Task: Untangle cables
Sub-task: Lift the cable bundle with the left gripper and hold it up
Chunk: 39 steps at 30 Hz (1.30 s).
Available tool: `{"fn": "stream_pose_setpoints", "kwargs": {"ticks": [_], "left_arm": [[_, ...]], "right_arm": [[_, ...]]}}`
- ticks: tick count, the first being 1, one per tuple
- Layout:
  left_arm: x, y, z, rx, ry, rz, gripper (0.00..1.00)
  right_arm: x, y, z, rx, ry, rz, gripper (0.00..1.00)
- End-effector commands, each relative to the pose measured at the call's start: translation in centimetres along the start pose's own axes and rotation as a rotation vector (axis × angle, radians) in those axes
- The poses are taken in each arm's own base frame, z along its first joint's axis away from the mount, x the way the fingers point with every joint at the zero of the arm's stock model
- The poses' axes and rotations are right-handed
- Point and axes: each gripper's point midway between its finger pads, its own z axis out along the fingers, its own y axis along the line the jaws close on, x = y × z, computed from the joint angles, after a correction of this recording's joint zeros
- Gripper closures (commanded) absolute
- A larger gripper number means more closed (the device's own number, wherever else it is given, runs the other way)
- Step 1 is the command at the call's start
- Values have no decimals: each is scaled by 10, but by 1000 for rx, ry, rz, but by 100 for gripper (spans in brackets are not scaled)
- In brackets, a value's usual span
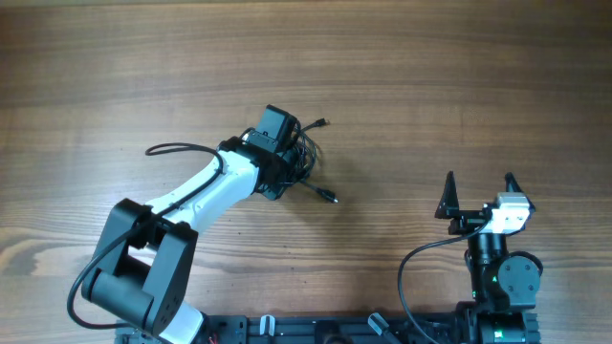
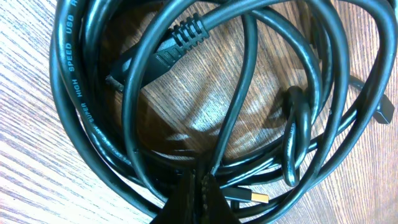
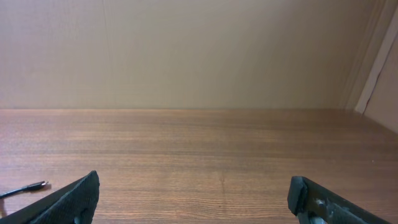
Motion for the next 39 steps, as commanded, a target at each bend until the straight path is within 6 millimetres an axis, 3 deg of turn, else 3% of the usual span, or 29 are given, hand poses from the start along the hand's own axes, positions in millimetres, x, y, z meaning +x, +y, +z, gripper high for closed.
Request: {"fn": "stream_pose_setpoints", "kwargs": {"ticks": [1,3,9,19,39], "left_arm": [[-13,8,6,-25,-18,28,96],[-14,7,5,-10,22,32,96],[-11,-21,-4,175,190,255,96],[-15,-36,-20,359,276,506,96],[-16,-40,-20,382,260,565,96]], "right_arm": [[-2,-4,0,19,-9,-8,0],[-2,-4,0,19,-9,-8,0],[-2,-4,0,19,-9,-8,0],[-2,-4,0,19,-9,-8,0],[-2,-4,0,19,-9,-8,0]]}}
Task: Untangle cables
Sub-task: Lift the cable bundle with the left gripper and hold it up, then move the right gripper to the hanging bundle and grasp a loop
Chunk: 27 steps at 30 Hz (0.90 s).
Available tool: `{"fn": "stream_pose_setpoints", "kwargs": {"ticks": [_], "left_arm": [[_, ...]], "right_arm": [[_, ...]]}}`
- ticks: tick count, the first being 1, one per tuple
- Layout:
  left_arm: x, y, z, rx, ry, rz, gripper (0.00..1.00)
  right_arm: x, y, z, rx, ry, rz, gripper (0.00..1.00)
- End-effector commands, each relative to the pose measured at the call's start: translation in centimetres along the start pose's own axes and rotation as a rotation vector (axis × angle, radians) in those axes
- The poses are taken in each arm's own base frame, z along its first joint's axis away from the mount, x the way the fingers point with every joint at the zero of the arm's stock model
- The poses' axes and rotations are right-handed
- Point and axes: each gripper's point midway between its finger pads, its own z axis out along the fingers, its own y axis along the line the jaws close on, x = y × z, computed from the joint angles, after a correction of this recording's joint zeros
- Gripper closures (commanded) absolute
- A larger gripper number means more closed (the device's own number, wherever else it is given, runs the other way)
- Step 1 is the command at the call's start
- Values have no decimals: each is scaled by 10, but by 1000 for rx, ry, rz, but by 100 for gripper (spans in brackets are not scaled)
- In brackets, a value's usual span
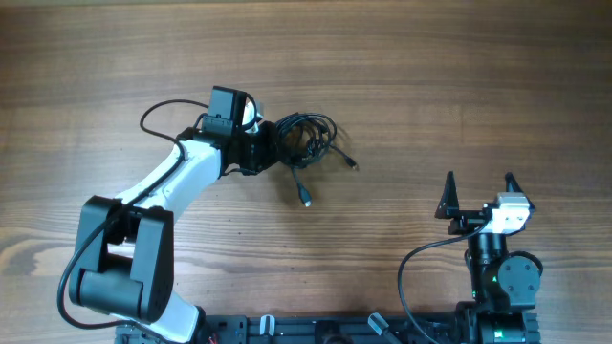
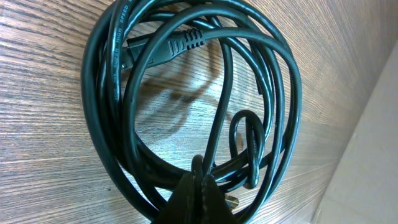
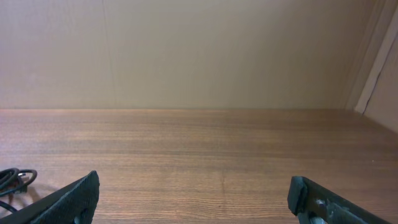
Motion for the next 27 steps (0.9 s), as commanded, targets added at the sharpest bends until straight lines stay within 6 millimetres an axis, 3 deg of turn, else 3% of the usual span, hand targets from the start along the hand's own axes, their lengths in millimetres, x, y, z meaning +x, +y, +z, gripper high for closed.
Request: {"fn": "stream_pose_setpoints", "kwargs": {"ticks": [1,12,15,21,27], "left_arm": [[3,0,3,18,23,22,96],[3,-1,3,24,23,22,96],[5,-11,2,79,45,28,96],[-12,-30,0,151,-9,-105,96],[-13,-27,1,136,-20,-104,96]], "right_arm": [[-2,-4,0,19,-9,-8,0],[-2,-3,0,16,-10,-5,0],[-2,-2,0,7,-9,-5,0],[-2,32,-4,-191,-12,6,1],[-5,55,-9,-325,37,357,0]]}}
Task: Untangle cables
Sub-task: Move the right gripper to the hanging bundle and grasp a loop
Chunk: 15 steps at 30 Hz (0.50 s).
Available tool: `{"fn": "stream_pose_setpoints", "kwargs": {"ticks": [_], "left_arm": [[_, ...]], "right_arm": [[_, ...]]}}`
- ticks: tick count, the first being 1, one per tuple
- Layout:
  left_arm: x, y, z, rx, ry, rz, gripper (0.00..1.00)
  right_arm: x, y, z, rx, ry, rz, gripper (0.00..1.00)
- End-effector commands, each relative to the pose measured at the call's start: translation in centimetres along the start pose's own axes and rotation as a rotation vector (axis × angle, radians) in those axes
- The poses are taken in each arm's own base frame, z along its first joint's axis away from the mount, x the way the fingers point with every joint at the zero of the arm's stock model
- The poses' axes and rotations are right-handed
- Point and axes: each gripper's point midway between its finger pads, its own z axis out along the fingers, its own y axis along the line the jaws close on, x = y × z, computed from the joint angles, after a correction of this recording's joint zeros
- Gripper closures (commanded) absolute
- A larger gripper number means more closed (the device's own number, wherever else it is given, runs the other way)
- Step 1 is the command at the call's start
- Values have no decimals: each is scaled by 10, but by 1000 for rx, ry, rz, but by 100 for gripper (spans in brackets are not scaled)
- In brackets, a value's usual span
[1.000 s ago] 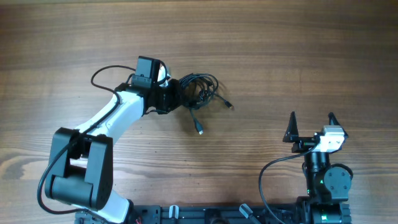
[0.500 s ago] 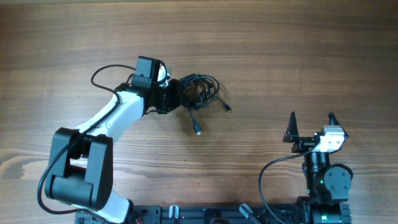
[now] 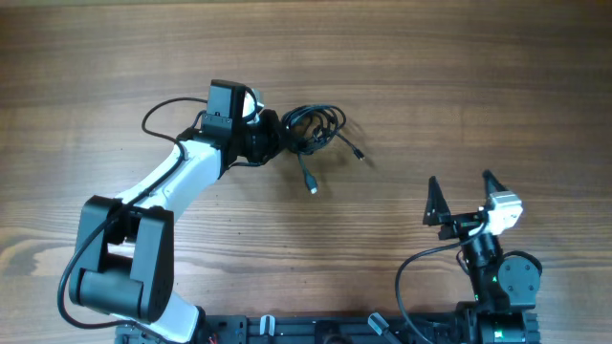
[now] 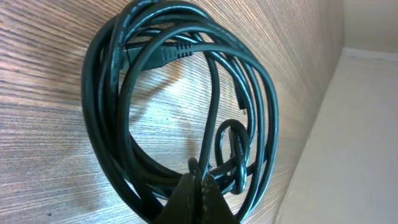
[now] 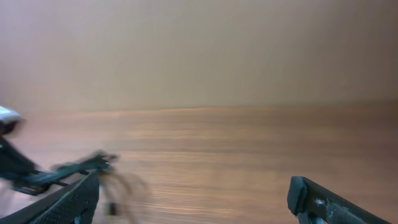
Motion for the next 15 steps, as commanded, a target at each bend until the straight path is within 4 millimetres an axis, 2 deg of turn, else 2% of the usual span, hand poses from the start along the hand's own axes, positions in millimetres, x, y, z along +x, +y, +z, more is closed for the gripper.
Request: {"fn": "stream_pose_setpoints", "kwargs": {"ticks": [1,4,9,12,15], "left_arm": [[3,3,2,2,22,-33,96],[3,3,2,1,22,-33,96],[3,3,2,2,22,-33,96],[3,3,2,2,21,-33,96],[3,2,2,3,21,-32,96]], "right_arm": [[0,36,-4,-209,29,201,0],[0,56,-8,-323,66,258,0],[-47,72,-12,-391,57,233,0],[-75,81,-3,-412,149,262,0],[-82,91,12,-450,317,330,0]]}}
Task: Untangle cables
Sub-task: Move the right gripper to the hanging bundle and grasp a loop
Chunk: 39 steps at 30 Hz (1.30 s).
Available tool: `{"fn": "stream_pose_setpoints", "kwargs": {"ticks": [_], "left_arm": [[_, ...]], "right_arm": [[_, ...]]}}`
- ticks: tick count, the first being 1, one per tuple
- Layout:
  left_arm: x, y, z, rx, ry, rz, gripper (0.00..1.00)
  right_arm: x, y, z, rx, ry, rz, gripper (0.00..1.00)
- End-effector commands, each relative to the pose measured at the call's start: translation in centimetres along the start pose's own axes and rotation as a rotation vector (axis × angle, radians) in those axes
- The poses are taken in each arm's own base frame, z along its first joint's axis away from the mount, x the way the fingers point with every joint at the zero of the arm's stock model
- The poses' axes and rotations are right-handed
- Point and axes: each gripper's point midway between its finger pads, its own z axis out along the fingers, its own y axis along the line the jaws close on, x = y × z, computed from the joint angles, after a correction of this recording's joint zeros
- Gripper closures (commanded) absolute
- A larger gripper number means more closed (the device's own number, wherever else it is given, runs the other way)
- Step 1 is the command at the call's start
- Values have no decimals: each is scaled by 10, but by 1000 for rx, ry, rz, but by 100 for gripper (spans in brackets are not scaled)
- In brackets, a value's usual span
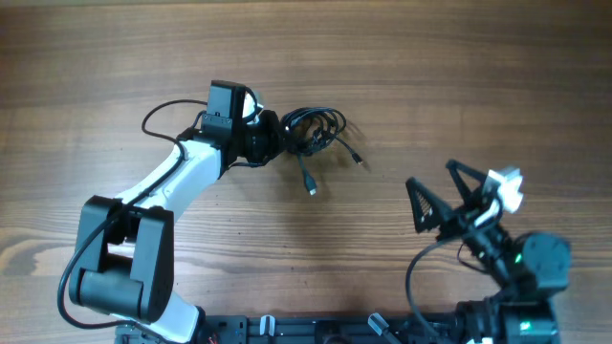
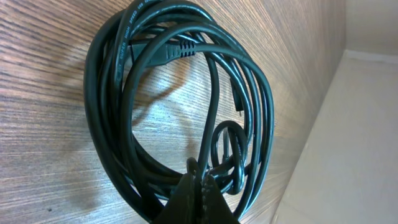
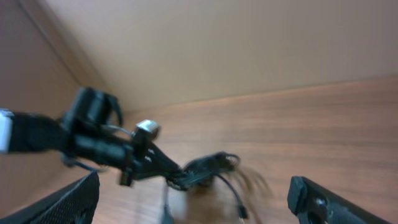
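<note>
A black cable bundle [image 1: 316, 129] lies coiled left of the table's middle, with two loose plug ends [image 1: 308, 182] trailing towards the front and right. My left gripper [image 1: 282, 143] is at the bundle's left side. In the left wrist view it [image 2: 199, 171] is shut on one thin strand of the coil [image 2: 124, 93]. My right gripper [image 1: 429, 173] is open at the front right, turned towards the bundle and well apart from it. Its view shows the bundle [image 3: 208, 167], blurred, far ahead between its fingers [image 3: 81, 199].
The wooden table [image 1: 459, 67] stretches bare-topped around the bundle. A beige wall [image 3: 249, 43] backs it. The left arm [image 1: 182, 182] reaches diagonally from the front left. The arm bases and their cables [image 1: 421, 287] sit along the front edge.
My right gripper has swung further left and forward and now faces the bundle and the left arm. The left gripper and the bundle have barely shifted.
My left gripper was shut on a strand with the bundle nearer the table's middle. Then the bundle was further back and to the left, its ends trailing. The right gripper, open and facing straight ahead at first, had begun turning left and now points at the bundle.
</note>
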Motion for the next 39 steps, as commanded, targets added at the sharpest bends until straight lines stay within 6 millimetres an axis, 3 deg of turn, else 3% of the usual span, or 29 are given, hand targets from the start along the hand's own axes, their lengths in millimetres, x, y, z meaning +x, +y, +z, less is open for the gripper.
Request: {"fn": "stream_pose_setpoints", "kwargs": {"ticks": [1,4,7,12,13,15,16,20,23,26,30,39], "left_arm": [[2,1,2,8,17,-13,96],[2,1,2,8,17,-13,96],[2,1,2,9,16,-13,96],[2,1,2,9,16,-13,96],[1,0,2,10,15,-11,96],[1,0,2,11,15,-11,96],[1,0,2,11,15,-11,96],[1,0,2,11,15,-11,96],[1,0,2,11,15,-11,96],[1,0,2,11,15,-11,96],[1,0,2,11,15,-11,96],[1,0,2,12,16,-11,96]], "right_arm": [[-11,18,19,-91,171,100,0],[2,24,42,-197,353,326,0],[28,11,68,-201,507,689,0],[85,15,105,-228,706,851,2],[97,17,112,-215,737,882,9],[116,20,126,-169,771,931,35],[128,22,133,-125,790,972,42],[162,35,150,15,830,1123,50],[168,40,167,57,765,1131,52],[172,26,177,184,661,1172,55],[174,17,182,285,577,1239,54],[182,21,185,363,496,1256,50]]}}
